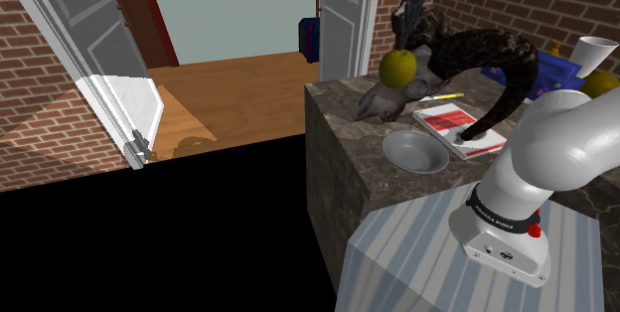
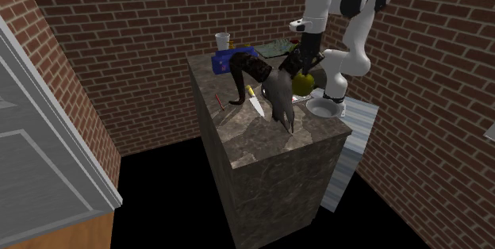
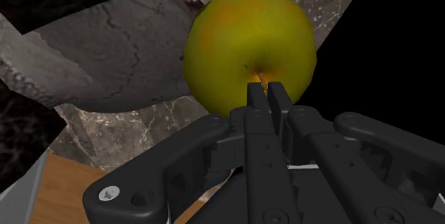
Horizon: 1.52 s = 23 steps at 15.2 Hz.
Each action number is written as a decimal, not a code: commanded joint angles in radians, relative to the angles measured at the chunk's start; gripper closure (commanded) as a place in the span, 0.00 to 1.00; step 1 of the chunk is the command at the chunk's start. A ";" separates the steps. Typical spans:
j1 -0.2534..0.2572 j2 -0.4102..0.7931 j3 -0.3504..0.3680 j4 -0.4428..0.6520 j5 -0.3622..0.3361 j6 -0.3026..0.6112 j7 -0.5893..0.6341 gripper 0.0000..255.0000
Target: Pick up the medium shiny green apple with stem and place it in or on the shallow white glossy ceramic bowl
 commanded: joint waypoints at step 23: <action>0.019 -0.525 0.156 -0.373 0.088 -0.154 0.137 1.00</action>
